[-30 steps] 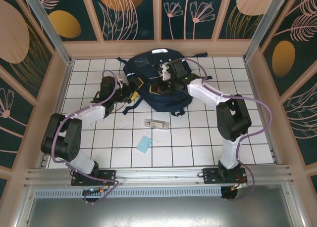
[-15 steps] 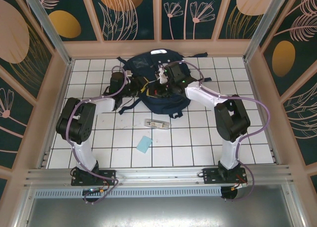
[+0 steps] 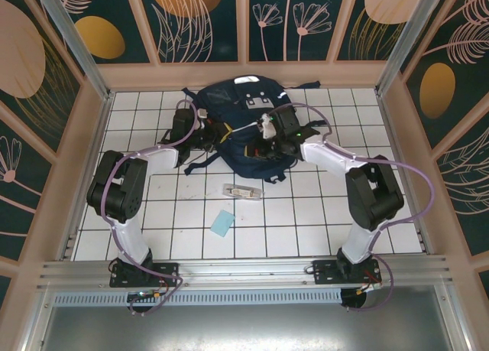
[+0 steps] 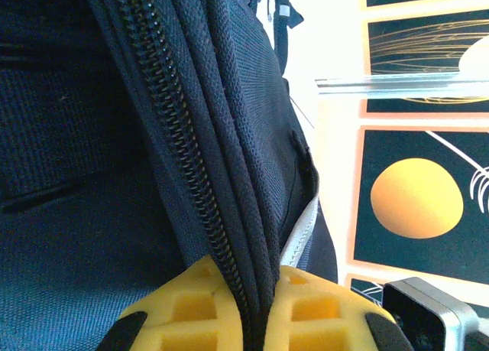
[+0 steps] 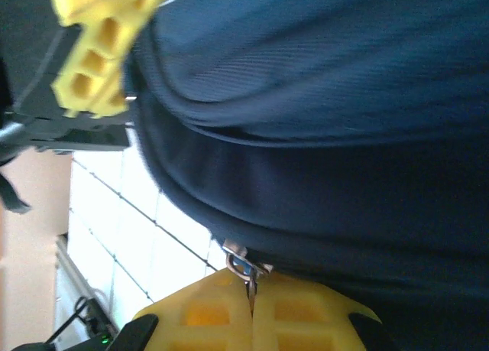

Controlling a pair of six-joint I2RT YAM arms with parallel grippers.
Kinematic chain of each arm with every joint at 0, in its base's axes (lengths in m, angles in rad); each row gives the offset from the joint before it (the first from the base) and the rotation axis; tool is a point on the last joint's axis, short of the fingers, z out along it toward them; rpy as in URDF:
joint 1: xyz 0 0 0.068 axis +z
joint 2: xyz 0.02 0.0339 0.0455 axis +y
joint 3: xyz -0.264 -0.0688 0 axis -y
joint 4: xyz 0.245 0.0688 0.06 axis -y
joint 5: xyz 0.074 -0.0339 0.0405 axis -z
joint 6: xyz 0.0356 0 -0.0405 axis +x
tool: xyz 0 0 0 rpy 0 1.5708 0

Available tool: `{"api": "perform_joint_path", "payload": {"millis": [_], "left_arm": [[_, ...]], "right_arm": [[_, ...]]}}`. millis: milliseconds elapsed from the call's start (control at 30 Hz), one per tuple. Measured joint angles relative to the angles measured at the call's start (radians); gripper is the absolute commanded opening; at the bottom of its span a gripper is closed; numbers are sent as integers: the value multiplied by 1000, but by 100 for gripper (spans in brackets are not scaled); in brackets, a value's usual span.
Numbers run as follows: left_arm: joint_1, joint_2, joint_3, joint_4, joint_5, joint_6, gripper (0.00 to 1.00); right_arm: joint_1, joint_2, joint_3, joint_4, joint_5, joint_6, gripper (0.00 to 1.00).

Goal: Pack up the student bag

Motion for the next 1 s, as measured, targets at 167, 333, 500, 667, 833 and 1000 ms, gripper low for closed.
{"api": "perform_joint_path", "payload": {"millis": [167, 333, 500, 667, 833, 1000], "left_arm": [[4, -3, 0, -15, 4, 15, 0], [14, -19, 0, -39, 8, 34, 0], [19, -36, 0, -76, 19, 60, 0], [19, -43, 0, -92, 19, 74, 0], [22, -43, 0, -107, 19, 93, 0], [32, -21, 39, -144, 55, 116, 0]], "right_arm": [[-69, -46, -42, -41, 51, -56, 0], [-173, -54, -47, -77, 99, -127, 0], [-291, -10, -2, -108, 130, -204, 0], [-344, 113, 111, -145, 132, -274, 0], [-347, 140, 139, -159, 113, -303, 0], [-344, 13, 19, -143, 107, -298, 0]]}}
